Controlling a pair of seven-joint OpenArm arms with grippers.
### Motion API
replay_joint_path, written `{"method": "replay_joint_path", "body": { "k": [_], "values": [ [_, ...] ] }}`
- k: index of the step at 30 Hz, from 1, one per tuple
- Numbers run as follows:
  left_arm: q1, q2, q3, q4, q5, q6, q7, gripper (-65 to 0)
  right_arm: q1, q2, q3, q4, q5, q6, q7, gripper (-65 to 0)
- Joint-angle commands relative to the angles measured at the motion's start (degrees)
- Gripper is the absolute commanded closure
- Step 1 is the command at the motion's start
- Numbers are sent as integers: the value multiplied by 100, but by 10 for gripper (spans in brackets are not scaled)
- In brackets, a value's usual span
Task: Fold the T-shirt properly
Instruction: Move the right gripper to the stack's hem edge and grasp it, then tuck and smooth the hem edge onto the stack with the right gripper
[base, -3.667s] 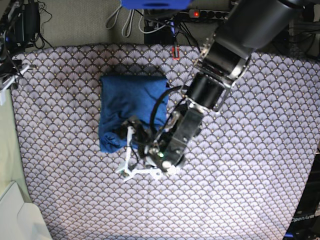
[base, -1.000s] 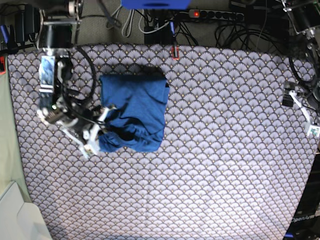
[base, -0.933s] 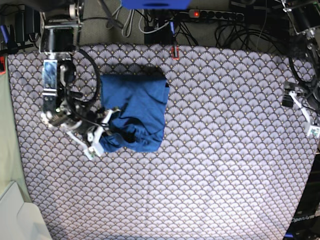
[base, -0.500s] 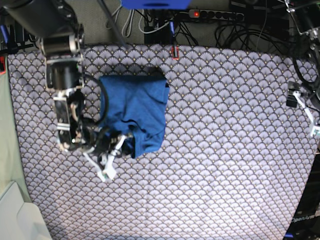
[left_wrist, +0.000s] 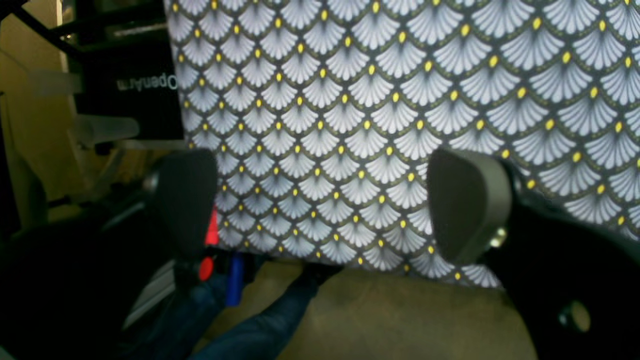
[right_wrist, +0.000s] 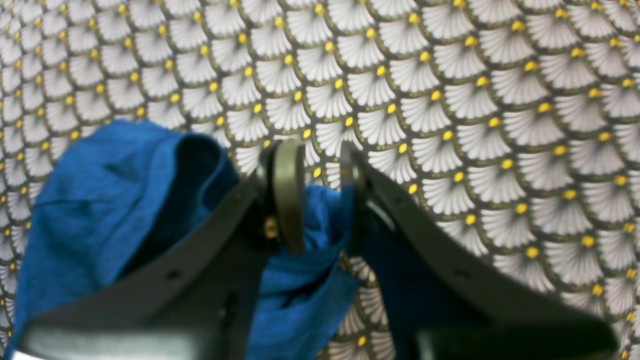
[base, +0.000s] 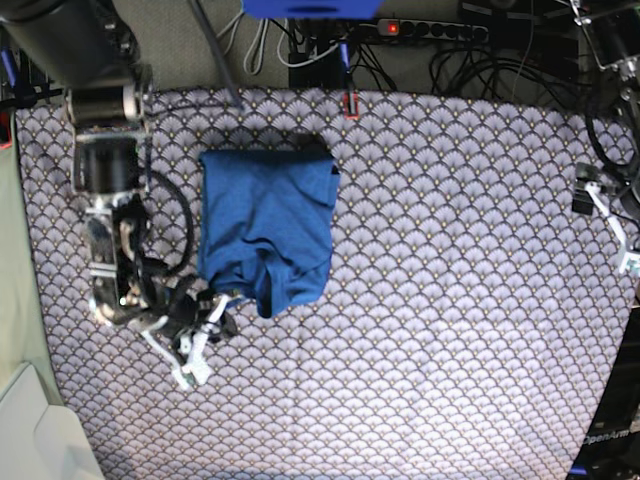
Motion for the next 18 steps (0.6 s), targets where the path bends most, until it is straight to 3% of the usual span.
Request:
{"method": "replay_joint_path", "body": {
  "k": [1,5,9,18],
  "values": [
    [-74,-104,-31,69,7,7,-37,-650,31,-117,-16,437,139,57,76,-110],
    [-83,-104,-31,69,7,7,-37,-650,-452,-548,-34,1606,130,57,-231,-110],
    [-74,-113,-40,69,7,7,-37,-650,-760,-856,-263,1914,130,57,-504,-110],
    [-65,-113,-49,95,7,7,-37,-650,-619,-864,-887,384,122,21,340,-110]
  ]
}}
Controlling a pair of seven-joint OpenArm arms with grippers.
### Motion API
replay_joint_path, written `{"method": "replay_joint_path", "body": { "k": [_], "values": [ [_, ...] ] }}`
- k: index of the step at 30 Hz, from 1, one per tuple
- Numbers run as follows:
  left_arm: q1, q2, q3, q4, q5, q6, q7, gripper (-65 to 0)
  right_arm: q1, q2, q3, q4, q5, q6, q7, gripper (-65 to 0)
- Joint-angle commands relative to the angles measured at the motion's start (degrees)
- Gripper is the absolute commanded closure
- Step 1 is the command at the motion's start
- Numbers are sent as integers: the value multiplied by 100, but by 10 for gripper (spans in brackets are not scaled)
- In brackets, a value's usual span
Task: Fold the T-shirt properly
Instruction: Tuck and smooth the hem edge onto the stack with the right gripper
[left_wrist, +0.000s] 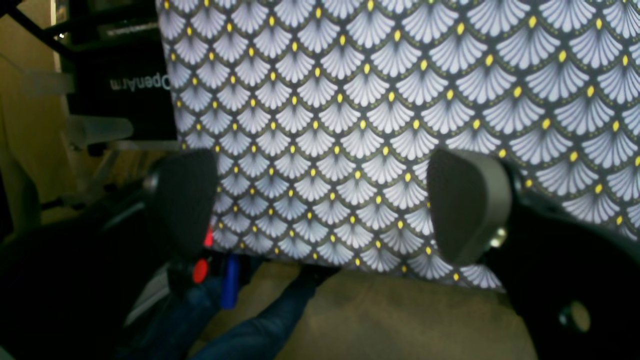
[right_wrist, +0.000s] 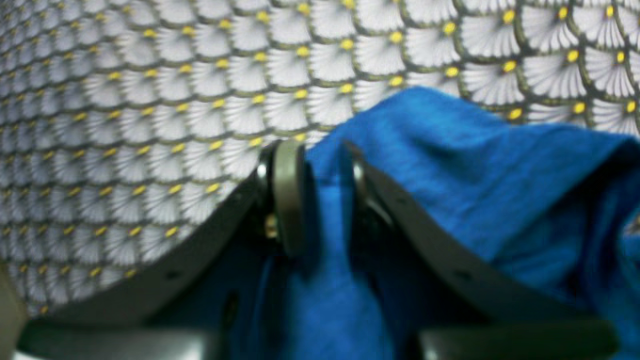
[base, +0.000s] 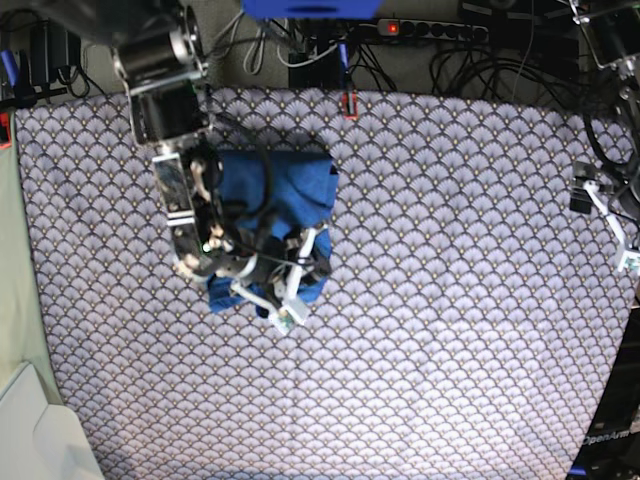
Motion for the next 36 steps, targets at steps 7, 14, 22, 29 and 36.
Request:
{"method": "replay_joint_path", "body": {
  "k": [7,14,22,29,36],
  "values": [
    [-76,-126,-16,71,5,9,-44,-650,814,120,14,-1047,84,21,607,-110],
    [-76,-126,-16,71,5,9,-44,-650,1280,173,23,-2023,84,21,1020,-110],
    [-76,-126,-16,62,5,9,-44,-650,1016,164,23,-282,93,30,185,-110],
    [-102,-117,-16,62,5,9,-52,-650,-259,410,67,2408,102,21,-975,-110],
    [-111,-117,-16,62,5,9,-61,-650,-1859,515,111,3753,84,30,-1063,-110]
  ]
}}
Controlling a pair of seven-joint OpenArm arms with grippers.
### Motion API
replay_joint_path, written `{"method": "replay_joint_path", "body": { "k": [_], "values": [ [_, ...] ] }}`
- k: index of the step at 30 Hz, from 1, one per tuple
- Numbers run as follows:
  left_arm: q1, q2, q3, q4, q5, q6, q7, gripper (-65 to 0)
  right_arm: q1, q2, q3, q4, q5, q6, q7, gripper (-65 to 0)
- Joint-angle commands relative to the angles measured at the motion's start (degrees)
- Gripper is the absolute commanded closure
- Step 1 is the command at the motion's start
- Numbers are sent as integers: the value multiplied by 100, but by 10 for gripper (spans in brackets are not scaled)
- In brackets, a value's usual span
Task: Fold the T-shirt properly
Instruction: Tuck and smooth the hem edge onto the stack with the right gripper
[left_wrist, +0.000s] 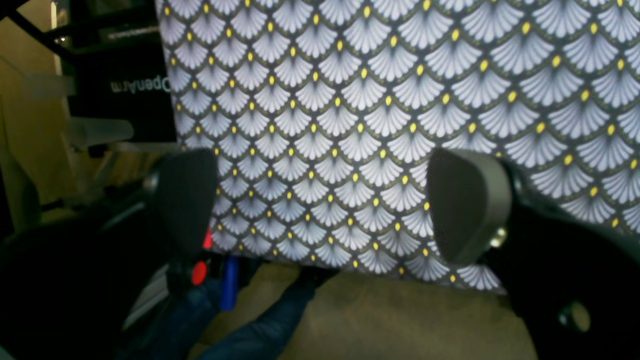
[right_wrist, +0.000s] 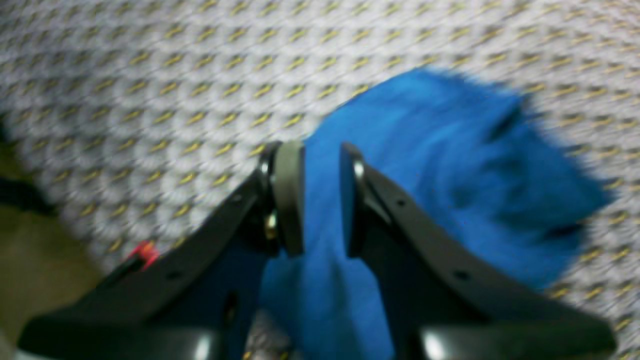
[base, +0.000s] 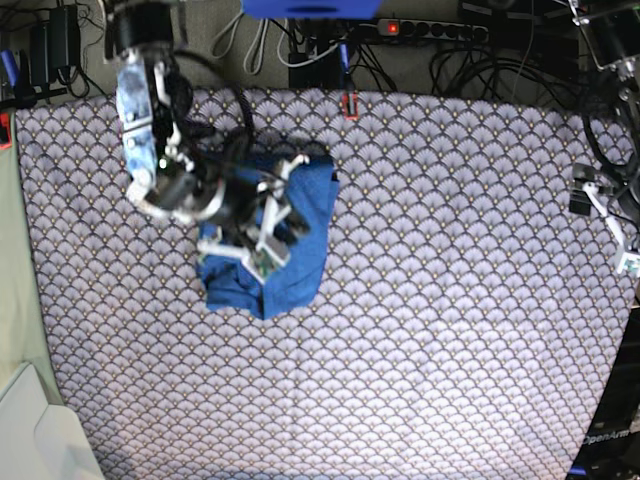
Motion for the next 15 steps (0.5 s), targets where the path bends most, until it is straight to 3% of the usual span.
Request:
{"method": "replay_joint_path", "body": {
  "k": [1,15],
  "values": [
    [-72,-122,-40,73,11,7,-46,-650,-15,32,69,125,60,-2,154,-110],
    [-28,-130,-75,64,11,7,-46,-650,-349,226,96,-1695,69,-2,1517,-110]
  ]
}}
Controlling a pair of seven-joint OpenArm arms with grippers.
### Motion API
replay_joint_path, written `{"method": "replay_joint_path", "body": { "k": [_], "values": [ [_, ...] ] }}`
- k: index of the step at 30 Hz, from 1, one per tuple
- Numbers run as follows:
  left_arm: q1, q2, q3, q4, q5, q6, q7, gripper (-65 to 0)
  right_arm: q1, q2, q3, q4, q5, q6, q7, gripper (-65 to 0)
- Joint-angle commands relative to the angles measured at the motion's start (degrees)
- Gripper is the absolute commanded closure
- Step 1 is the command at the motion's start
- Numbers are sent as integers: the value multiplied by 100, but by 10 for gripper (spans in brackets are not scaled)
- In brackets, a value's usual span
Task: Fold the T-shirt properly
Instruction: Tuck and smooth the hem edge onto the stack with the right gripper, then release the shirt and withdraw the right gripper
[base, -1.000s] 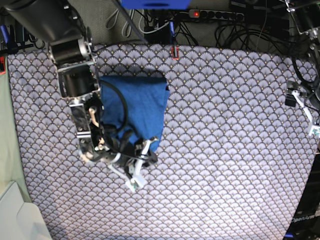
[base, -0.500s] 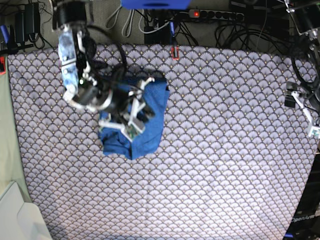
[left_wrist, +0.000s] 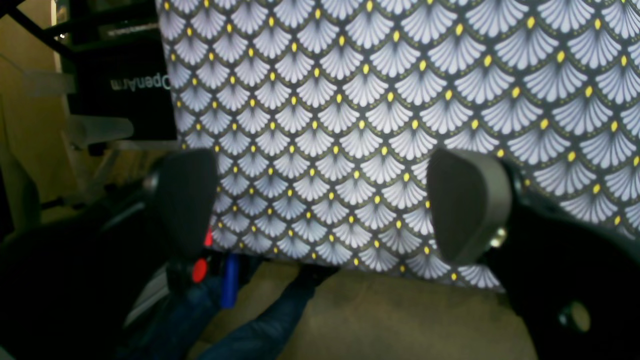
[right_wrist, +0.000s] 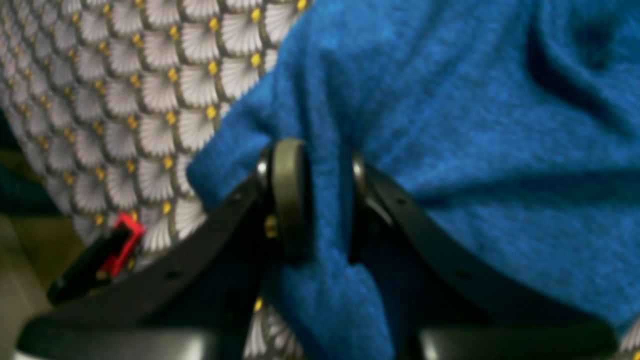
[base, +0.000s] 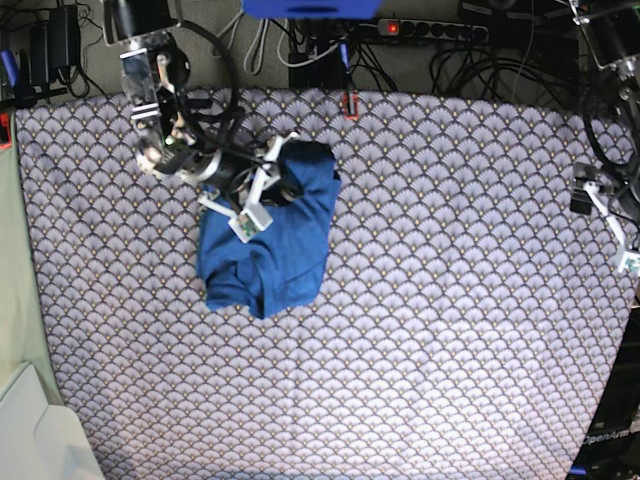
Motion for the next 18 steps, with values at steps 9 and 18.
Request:
{"method": "replay_joint_path", "body": {
  "k": [9,18],
  "values": [
    [54,-163,-36,73,16,9,-50,-650,25,161,26,-173,-66,24,118,-110],
    [62,-155,-45,126,16,0,-50,-650,-810,179,685,2368,-66,24,-762,-110]
  ]
}}
